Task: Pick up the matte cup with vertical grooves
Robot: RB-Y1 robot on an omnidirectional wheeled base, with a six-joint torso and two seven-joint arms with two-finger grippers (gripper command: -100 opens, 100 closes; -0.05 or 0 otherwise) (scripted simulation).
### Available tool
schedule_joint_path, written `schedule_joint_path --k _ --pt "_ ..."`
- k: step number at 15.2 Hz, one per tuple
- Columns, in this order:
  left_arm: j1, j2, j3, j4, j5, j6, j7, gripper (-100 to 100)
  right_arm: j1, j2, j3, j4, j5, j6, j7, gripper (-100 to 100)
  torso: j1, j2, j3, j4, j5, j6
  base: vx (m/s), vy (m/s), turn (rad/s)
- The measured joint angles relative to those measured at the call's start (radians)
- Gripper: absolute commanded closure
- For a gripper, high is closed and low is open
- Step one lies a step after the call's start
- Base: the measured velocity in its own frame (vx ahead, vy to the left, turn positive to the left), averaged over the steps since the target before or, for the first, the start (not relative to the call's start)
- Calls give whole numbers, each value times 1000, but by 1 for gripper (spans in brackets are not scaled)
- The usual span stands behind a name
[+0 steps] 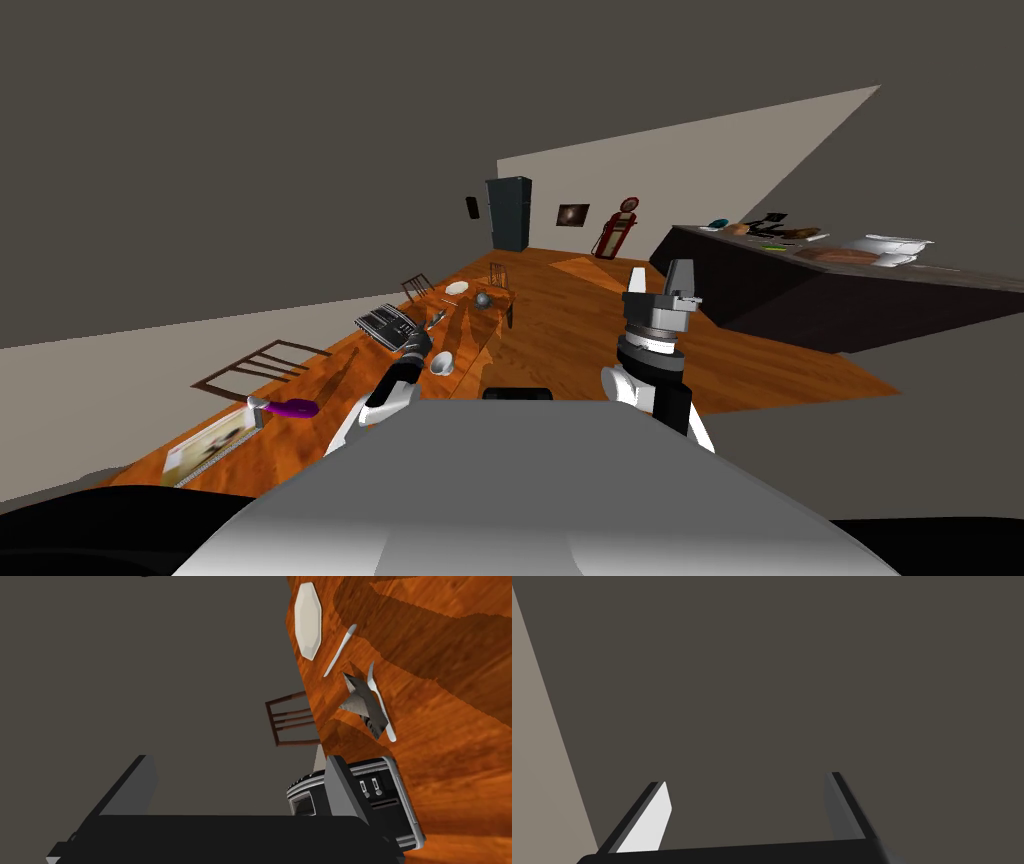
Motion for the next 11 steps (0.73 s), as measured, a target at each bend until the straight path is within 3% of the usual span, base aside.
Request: schedule_joint_path --k 4,5,9,11 --pt "-11 4 29 48 33 88 11 -100 0 0 0 0 0 0 0 0 0 -1 0 0 0 0 25 7 -83" --pt "-30 -4 35 85 35 107 10 -100 0 0 0 0 0 0 0 0 1 -1 -1 0 0 0 31 11 -90" --pt "-12 -16 52 104 57 186 15 -100 0 0 0 0 0 0 0 0 0 0 0 0 0 0 20 7 -60" --pt "-19 -25 64 136 67 228 16 -100 0 0 0 0 0 0 0 0 0 -1 0 0 0 0 25 9 -91"
